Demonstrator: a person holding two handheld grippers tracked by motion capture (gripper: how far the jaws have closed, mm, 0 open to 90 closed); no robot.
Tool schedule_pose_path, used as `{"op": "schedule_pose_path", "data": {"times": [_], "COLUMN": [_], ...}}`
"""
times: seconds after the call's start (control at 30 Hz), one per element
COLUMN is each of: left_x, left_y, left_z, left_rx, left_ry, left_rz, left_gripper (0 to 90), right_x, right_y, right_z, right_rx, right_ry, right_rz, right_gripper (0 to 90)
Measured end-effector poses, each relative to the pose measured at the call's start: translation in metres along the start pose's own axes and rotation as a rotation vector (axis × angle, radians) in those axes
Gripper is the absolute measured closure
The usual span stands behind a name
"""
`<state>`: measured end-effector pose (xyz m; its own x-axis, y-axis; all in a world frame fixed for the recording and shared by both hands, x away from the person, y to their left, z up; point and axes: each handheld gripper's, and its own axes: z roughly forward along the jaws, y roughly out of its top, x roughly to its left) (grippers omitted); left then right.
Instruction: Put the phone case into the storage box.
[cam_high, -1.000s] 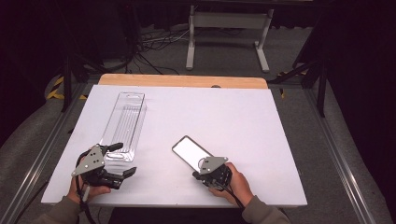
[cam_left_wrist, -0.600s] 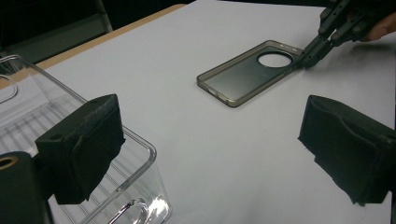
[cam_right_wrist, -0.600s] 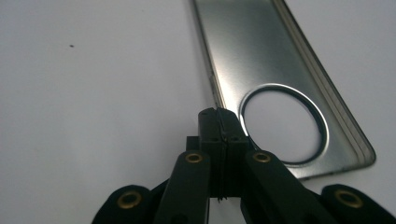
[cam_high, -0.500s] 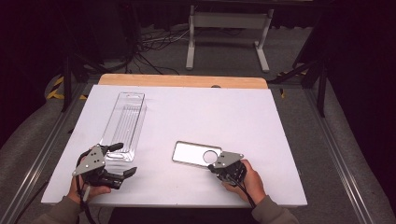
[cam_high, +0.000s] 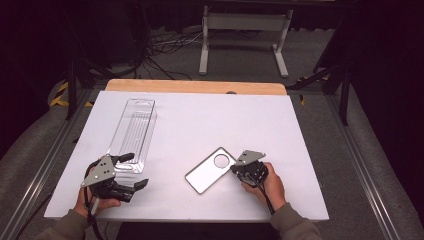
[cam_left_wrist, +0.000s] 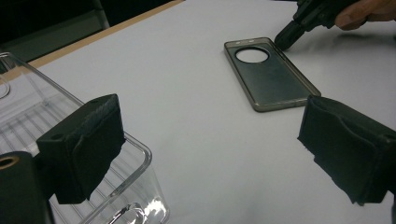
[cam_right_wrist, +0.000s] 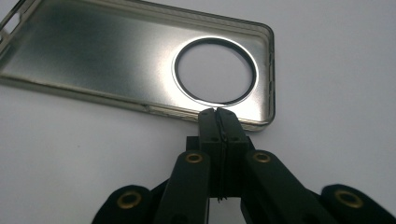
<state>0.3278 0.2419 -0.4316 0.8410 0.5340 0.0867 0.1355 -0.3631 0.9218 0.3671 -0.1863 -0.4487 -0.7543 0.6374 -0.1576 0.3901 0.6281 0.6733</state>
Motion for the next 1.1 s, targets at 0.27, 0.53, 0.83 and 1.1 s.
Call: {"op": "schedule_pose_path", "data": {"times": [0.27, 0.53, 0.83, 1.1], "left_x": [-0.001, -0.001, -0.001, -0.002], "left_y": [0.000, 0.001, 0.001, 0.000], "left_z": [0.003, 0.005, 0.005, 0.005], "left_rx": [-0.001, 0.010, 0.018, 0.018], "left_ry": [-0.009, -0.018, -0.020, -0.021], "left_rz": [0.004, 0.006, 0.011, 0.011], "left_gripper": [7.4, 7.8, 7.8, 7.8], "right_x": [-0.009, -0.012, -0.011, -0.014], "right_y": [0.015, 0.026, 0.028, 0.029], "right_z": [0.013, 0.024, 0.025, 0.013], "right_rx": [0.000, -0.005, -0.009, -0.049], "right_ry": [-0.025, -0.040, -0.034, -0.032], "right_rz": [-0.003, -0.018, -0.019, 0.009], "right_gripper": [90.0, 90.0, 89.3, 81.6]}}
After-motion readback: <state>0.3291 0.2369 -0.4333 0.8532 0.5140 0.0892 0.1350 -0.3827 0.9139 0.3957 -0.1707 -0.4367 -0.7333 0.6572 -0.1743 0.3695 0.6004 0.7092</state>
